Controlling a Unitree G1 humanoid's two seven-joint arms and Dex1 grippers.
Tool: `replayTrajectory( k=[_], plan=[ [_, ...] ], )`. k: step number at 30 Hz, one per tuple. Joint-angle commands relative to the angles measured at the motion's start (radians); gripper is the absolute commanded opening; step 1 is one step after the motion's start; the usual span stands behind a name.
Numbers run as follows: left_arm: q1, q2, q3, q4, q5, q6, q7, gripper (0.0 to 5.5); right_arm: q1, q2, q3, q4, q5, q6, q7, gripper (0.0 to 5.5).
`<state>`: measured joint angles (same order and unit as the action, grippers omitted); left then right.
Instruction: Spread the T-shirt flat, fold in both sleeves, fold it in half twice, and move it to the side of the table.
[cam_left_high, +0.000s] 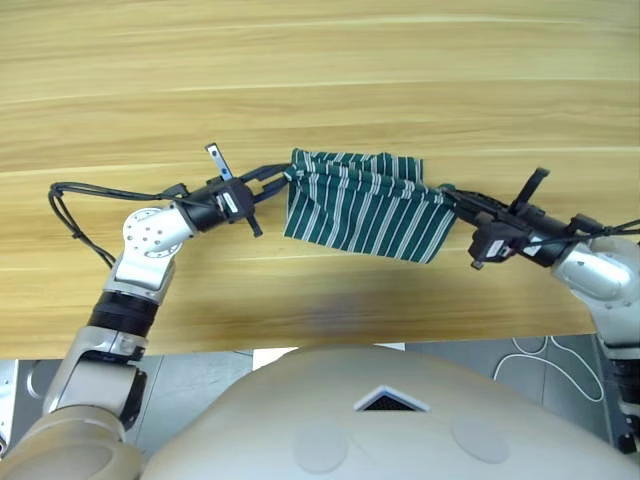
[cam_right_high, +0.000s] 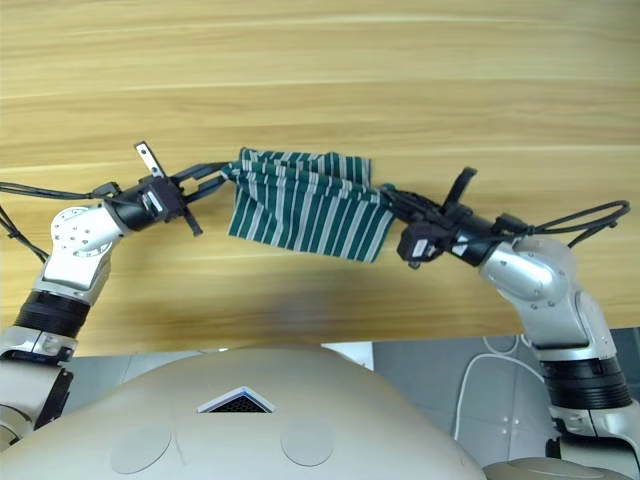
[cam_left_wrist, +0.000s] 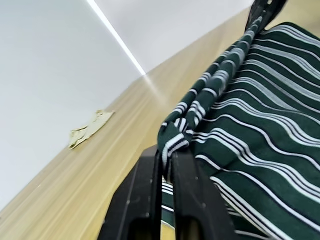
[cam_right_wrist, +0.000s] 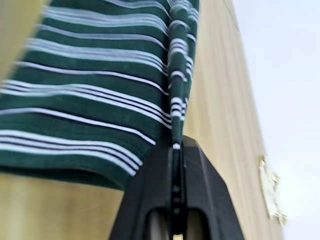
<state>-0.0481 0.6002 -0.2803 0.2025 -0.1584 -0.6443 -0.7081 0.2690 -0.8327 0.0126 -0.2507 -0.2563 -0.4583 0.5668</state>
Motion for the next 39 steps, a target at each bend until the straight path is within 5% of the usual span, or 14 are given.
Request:
replayTrajectory(
  k=[1, 10, 22, 39],
  plan=[
    [-0.041, -0.037, 0.056, 0.069, 0.028, 0.049, 0.039, 0.14, -0.081, 0.041, 0.004, 0.033, -0.046, 0.063, -0.033, 0.0],
    [-0.092, -0.095, 0.007, 0.276, 0.273, 0.065, 0.12, 0.14, -0.305, 0.166, 0.212, 0.318, -0.299, 0.098, -0.116, 0.0],
    [-0.119, -0.157, 0.08, 0.204, 0.12, 0.198, 0.053, 0.14, -0.375, 0.204, 0.258, 0.475, -0.311, 0.062, -0.19, 0.0],
    [-0.34, -0.289, 0.128, 0.564, 0.183, 0.34, 0.141, 2.8, -0.479, 0.299, 0.229, 0.636, -0.22, 0.128, -0.278, 3.12]
  ],
)
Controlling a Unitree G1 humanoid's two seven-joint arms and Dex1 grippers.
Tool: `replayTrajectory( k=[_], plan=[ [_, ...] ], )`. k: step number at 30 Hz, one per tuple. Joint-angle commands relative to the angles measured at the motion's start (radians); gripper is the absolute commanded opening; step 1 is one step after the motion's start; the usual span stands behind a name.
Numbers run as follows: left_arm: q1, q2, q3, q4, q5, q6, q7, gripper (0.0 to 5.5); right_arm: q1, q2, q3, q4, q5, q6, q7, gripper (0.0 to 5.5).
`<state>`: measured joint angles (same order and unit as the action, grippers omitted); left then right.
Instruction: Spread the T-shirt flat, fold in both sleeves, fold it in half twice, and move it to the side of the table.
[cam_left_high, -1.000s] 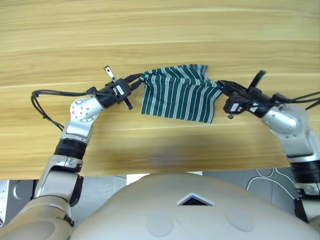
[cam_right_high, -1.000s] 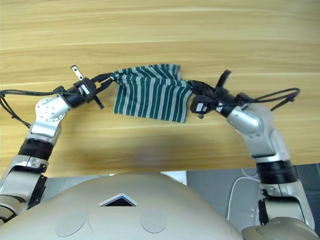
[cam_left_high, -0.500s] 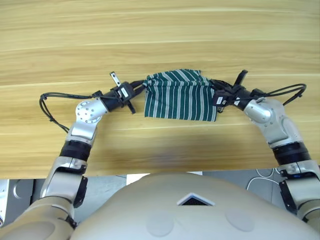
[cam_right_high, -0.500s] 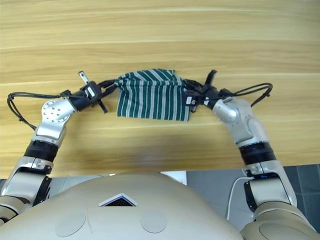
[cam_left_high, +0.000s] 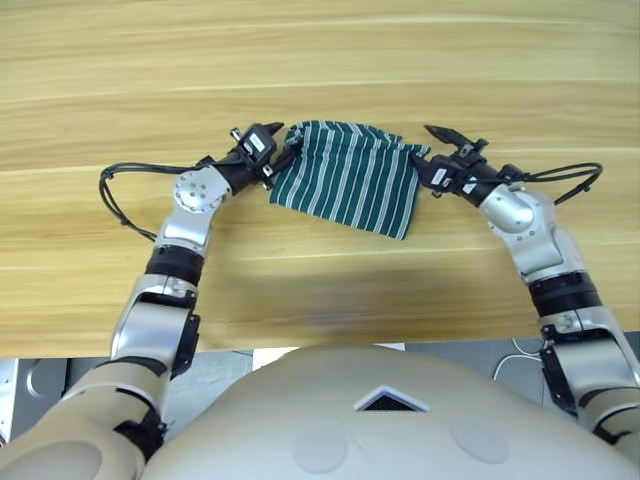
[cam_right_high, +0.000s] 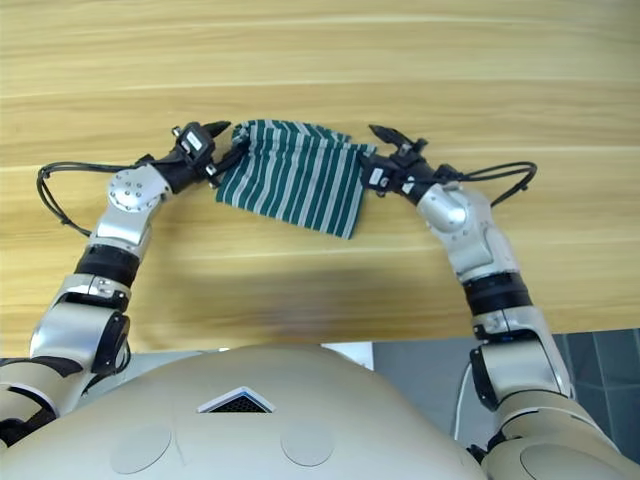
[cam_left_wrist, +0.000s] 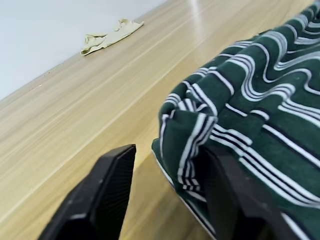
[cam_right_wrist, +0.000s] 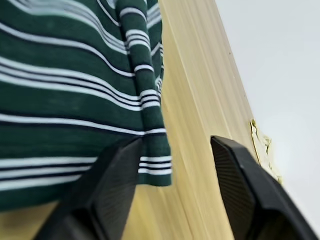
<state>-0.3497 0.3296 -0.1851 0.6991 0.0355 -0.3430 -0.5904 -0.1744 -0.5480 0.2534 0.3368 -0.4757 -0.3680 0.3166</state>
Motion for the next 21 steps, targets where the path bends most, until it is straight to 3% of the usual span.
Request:
replayTrajectory(
  k=[1, 8, 12, 14, 17, 21],
  plan=[
    [-0.052, -0.028, 0.057, 0.078, -0.029, 0.045, 0.042, 2.97, -0.04, 0.017, -0.026, 0.057, 0.012, 0.05, -0.035, 3.3],
    [-0.004, -0.082, 0.175, -0.126, -0.283, 0.067, -0.116, 3.96, -0.011, 0.059, -0.161, -0.077, 0.355, 0.158, 0.131, 4.41],
    [0.02, -0.07, 0.207, -0.181, -0.339, 0.147, -0.151, 4.61, -0.013, 0.07, -0.179, -0.129, 0.43, 0.198, 0.179, 5.12],
    [0.047, -0.053, 0.188, -0.203, -0.3, 0.124, -0.16, 4.91, -0.021, 0.089, -0.164, -0.159, 0.438, 0.205, 0.185, 5.4],
    [0.091, 0.034, 0.077, -0.159, -0.031, -0.004, -0.057, 5.37, -0.082, 0.143, -0.108, -0.197, 0.402, 0.213, 0.175, 5.4],
    [0.099, 0.083, 0.006, -0.106, 0.155, -0.078, 0.05, 5.37, -0.194, 0.227, 0.0, -0.142, 0.287, 0.226, 0.135, 5.4]
  ],
)
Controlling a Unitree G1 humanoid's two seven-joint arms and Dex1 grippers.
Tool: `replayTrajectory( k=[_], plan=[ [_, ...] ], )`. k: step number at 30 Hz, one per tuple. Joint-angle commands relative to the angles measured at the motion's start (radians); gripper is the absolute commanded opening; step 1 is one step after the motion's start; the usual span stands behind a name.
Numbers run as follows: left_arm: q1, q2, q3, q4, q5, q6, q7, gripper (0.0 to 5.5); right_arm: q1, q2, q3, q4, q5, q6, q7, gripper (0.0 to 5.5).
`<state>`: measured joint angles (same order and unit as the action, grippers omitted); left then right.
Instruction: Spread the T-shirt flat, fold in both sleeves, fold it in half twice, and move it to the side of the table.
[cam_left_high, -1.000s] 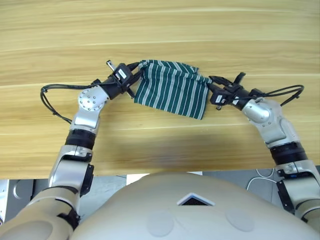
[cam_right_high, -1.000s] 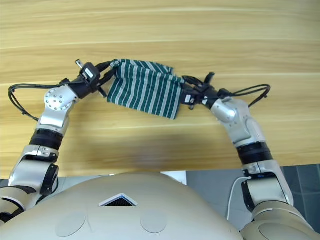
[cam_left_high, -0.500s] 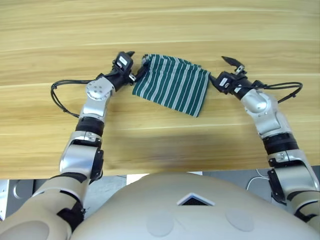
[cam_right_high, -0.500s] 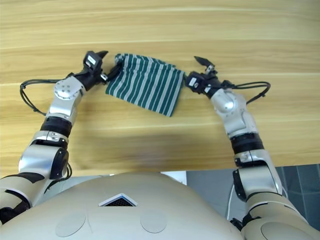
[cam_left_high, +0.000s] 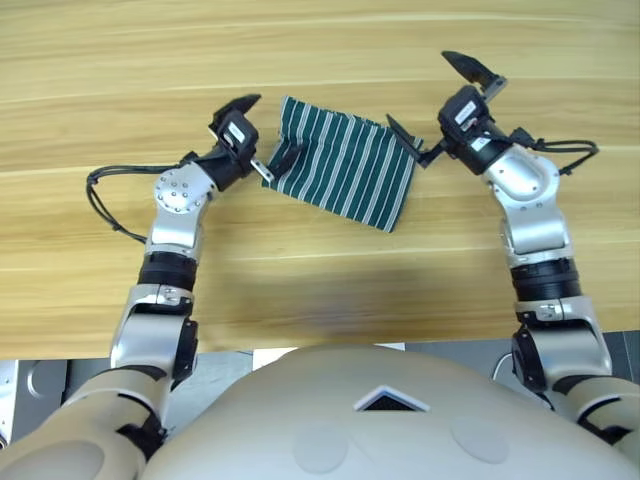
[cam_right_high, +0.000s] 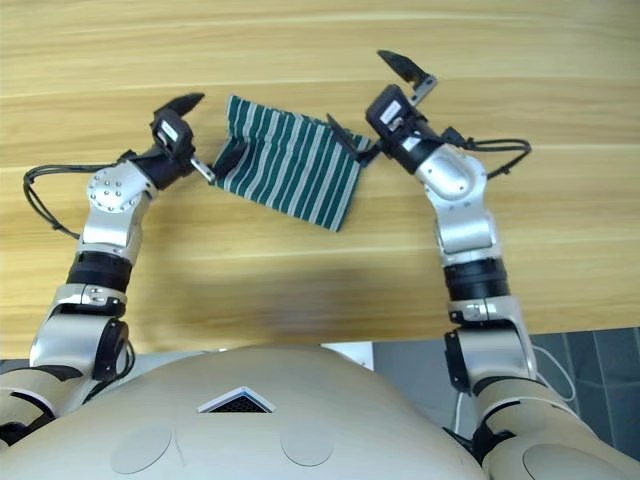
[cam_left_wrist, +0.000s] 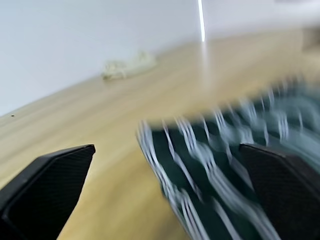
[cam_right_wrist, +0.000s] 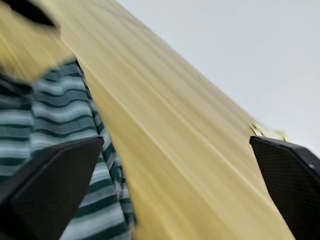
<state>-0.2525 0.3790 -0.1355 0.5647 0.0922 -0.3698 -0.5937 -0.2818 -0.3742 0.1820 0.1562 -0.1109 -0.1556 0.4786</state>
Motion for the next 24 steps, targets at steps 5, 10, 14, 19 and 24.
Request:
replayTrajectory(
  k=[5, 10, 14, 19, 24],
  plan=[
    [0.01, 0.051, -0.08, 0.046, 0.143, -0.098, 0.08, 5.37, -0.195, 0.158, 0.179, 0.154, -0.175, 0.006, -0.063, 5.4],
    [-0.02, 0.056, -0.092, 0.118, 0.185, -0.099, 0.152, 5.37, -0.304, 0.269, 0.29, 0.393, -0.293, -0.021, -0.138, 5.4],
    [-0.015, 0.039, -0.117, 0.136, 0.19, -0.114, 0.172, 5.37, -0.437, 0.332, 0.267, 0.747, -0.299, -0.075, -0.231, 5.4],
    [-0.019, 0.033, -0.133, 0.147, 0.181, -0.123, 0.176, 5.37, -0.531, 0.341, 0.183, 0.998, -0.253, -0.13, -0.313, 5.4],
    [-0.015, 0.032, -0.135, 0.154, 0.175, -0.126, 0.176, 5.37, -0.575, 0.31, 0.085, 1.065, -0.192, -0.184, -0.341, 5.4]
  ],
)
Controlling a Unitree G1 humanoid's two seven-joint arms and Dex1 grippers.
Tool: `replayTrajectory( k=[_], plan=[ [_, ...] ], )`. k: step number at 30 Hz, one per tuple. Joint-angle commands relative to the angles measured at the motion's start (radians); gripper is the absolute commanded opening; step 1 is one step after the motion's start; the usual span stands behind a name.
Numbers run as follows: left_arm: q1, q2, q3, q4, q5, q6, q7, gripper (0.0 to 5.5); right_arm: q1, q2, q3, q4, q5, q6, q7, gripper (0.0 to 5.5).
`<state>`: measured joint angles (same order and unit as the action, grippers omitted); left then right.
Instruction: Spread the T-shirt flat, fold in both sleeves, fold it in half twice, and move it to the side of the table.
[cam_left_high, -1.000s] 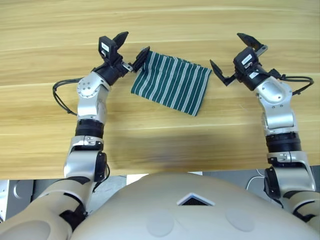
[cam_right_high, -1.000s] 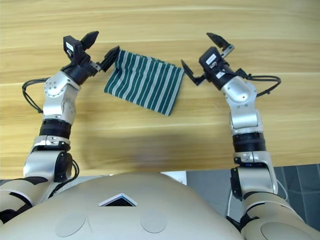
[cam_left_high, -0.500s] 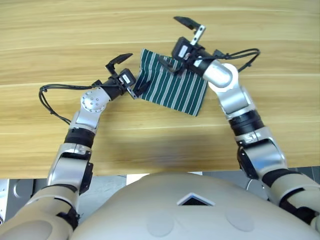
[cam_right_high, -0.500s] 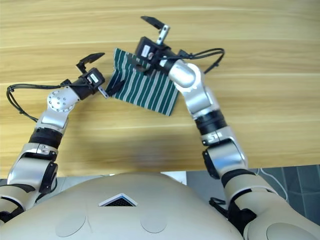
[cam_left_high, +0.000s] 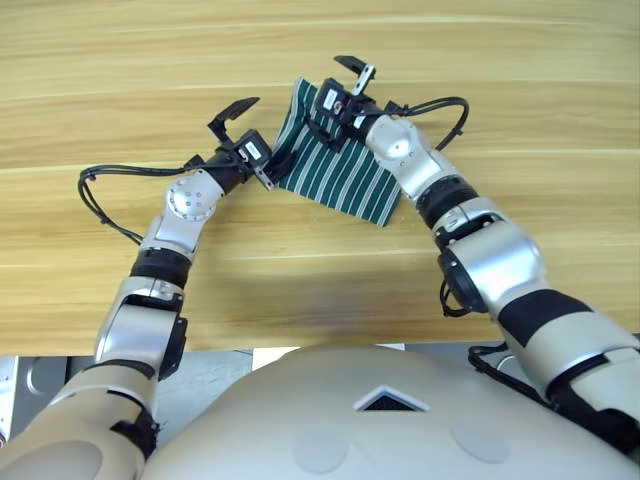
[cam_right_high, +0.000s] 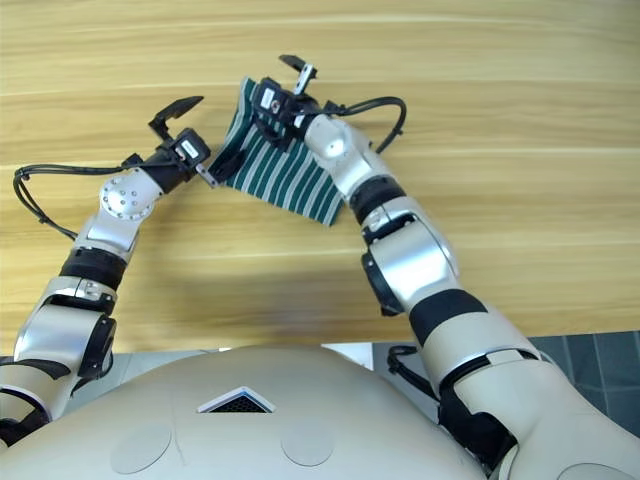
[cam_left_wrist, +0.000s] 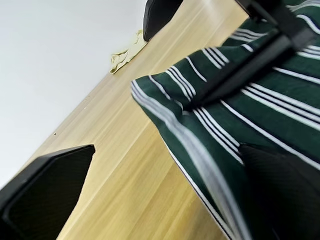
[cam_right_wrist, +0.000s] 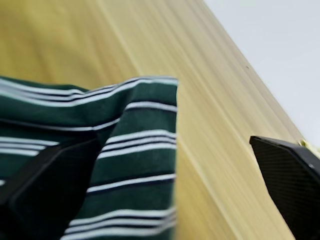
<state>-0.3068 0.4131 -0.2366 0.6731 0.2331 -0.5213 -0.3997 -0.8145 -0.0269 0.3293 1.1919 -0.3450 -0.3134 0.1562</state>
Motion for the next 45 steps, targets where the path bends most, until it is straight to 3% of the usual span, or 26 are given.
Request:
replayTrajectory(
  k=[1, 7, 11, 18, 26, 29, 33, 35, 39, 45],
  plan=[
    [0.039, -0.003, -0.034, 0.049, 0.035, 0.025, -0.017, 5.37, -0.046, -0.04, -0.08, 0.031, 0.055, -0.037, -0.011, 5.4],
    [0.017, -0.015, -0.029, 0.089, 0.026, 0.018, -0.014, 5.37, -0.038, -0.05, -0.228, -0.026, 0.233, -0.147, 0.194, 5.4],
    [0.01, -0.031, -0.004, 0.088, -0.036, 0.007, -0.053, 5.37, -0.003, -0.047, -0.264, -0.073, 0.297, -0.194, 0.322, 5.4],
    [0.045, -0.053, 0.208, -0.195, -0.578, 0.19, -0.39, 5.37, 0.066, -0.066, -0.195, -0.06, 0.22, -0.222, 0.347, 5.4],
    [0.064, -0.058, 0.367, -0.345, -0.844, 0.411, -0.507, 5.37, 0.174, -0.076, -0.077, -0.104, 0.144, -0.324, 0.486, 5.4],
    [0.059, -0.068, 0.393, -0.346, -0.86, 0.44, -0.512, 5.37, 0.177, -0.125, 0.029, -0.022, -0.016, -0.254, 0.354, 5.4],
    [0.064, -0.086, 0.391, -0.329, -0.834, 0.438, -0.51, 5.37, 0.151, -0.21, 0.129, 0.092, -0.168, -0.037, 0.046, 5.4],
    [0.071, -0.093, 0.389, -0.314, -0.816, 0.427, -0.504, 5.37, 0.144, -0.288, 0.087, 0.13, -0.148, 0.081, -0.118, 5.4],
    [0.093, -0.11, 0.387, -0.249, -0.769, 0.381, -0.485, 5.37, 0.205, -0.462, -0.023, 0.169, -0.059, 0.18, -0.271, 5.4],
    [0.145, -0.129, 0.372, -0.256, -0.686, 0.322, -0.444, 5.37, 0.284, -0.585, -0.132, 0.175, 0.014, 0.197, -0.221, 5.4]
  ],
)
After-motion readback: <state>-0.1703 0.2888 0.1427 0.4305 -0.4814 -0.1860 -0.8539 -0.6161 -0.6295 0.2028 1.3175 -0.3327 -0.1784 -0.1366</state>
